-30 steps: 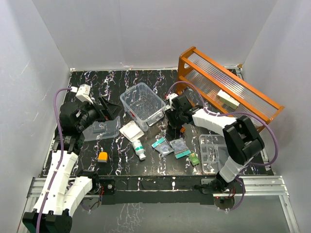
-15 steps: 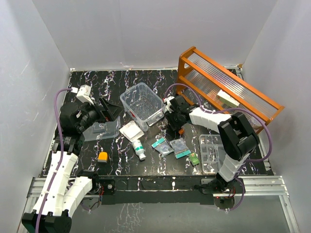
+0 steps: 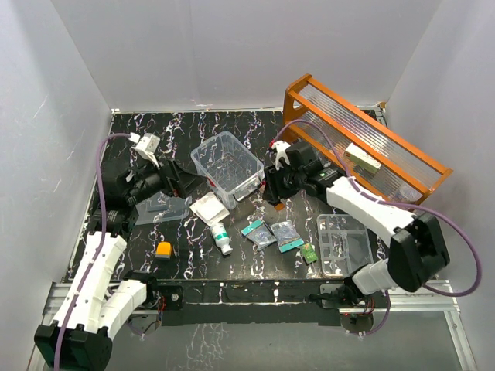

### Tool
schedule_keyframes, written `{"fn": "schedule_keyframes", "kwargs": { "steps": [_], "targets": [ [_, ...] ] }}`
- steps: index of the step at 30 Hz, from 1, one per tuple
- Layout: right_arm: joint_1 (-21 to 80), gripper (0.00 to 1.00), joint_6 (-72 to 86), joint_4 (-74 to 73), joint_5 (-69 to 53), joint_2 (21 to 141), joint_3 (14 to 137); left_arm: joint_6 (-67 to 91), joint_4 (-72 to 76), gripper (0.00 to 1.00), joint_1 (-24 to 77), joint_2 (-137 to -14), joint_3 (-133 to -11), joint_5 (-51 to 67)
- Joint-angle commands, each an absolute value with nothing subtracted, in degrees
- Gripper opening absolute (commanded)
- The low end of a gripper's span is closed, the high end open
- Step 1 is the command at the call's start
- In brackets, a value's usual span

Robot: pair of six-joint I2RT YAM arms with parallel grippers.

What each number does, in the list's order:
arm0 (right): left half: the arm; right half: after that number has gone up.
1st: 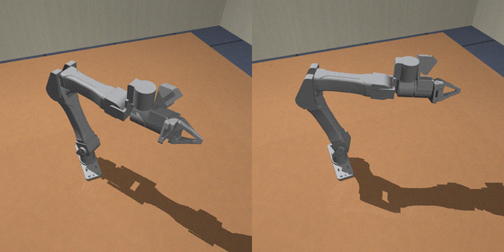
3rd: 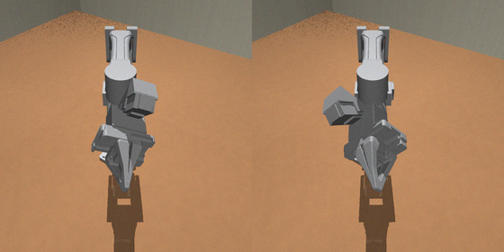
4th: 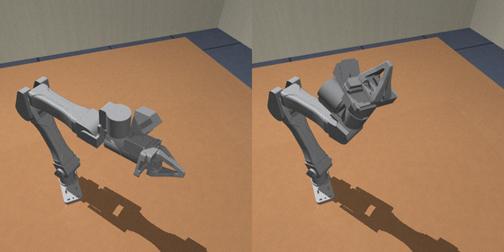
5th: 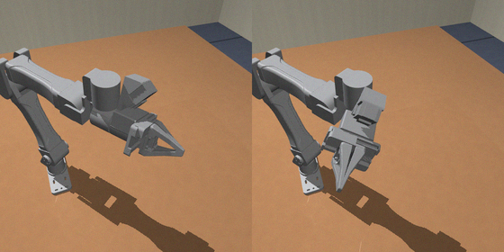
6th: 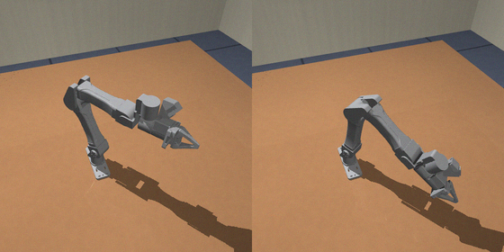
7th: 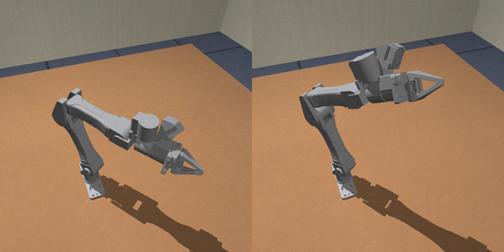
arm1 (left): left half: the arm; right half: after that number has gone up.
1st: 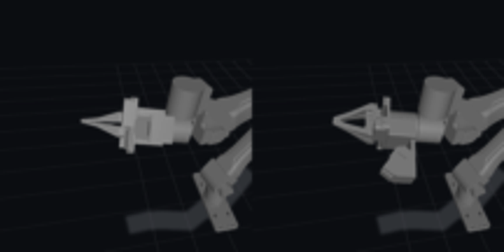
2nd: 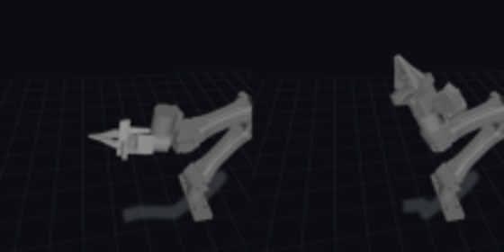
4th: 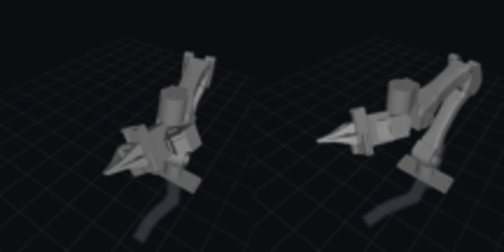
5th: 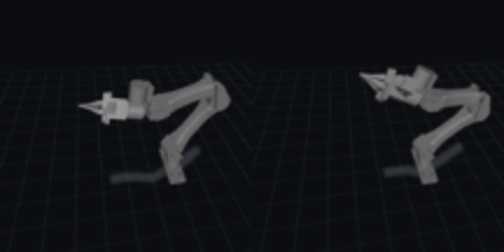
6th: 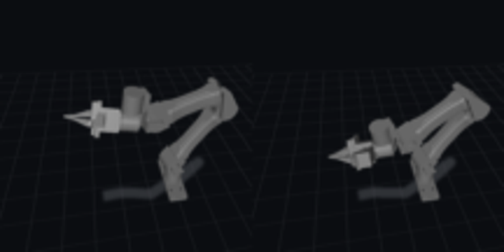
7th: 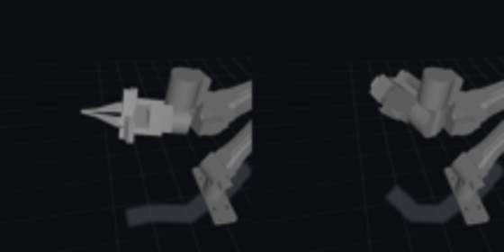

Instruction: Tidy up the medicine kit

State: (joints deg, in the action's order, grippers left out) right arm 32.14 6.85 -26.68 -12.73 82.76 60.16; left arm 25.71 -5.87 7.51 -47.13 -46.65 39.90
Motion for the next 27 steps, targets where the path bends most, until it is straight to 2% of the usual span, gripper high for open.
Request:
{"fn": "schedule_keyframes", "kwargs": {
  "steps": [1,5,12,20,27],
  "targets": [
    [32.1,0.34,20.5,-27.3,-26.0,77.7,59.8,18.1,2.5,0.99,10.3,-47.1,-45.4,40.3],
    [32.1,0.34,32.6,-26.6,-27.9,73.7,59.5,13.4,8.6,0.99,14.4,-48.3,-43.9,37.1],
    [32.1,0.35,48.9,-16.4,-39.1,71.1,58.8,0.5,24.8,0.98,24.0,-52.8,-40.2,40.2],
    [31.9,0.35,63.7,-3.8,-49.1,71.9,56.3,-21.4,20.9,0.98,31.4,-55.1,-41.3,37.2],
    [30.5,0.35,64.7,-3.8,-55.4,73.4,56.9,-37.0,13.3,0.99,39.2,-53.9,-39.2,30.8]
  ]
}}
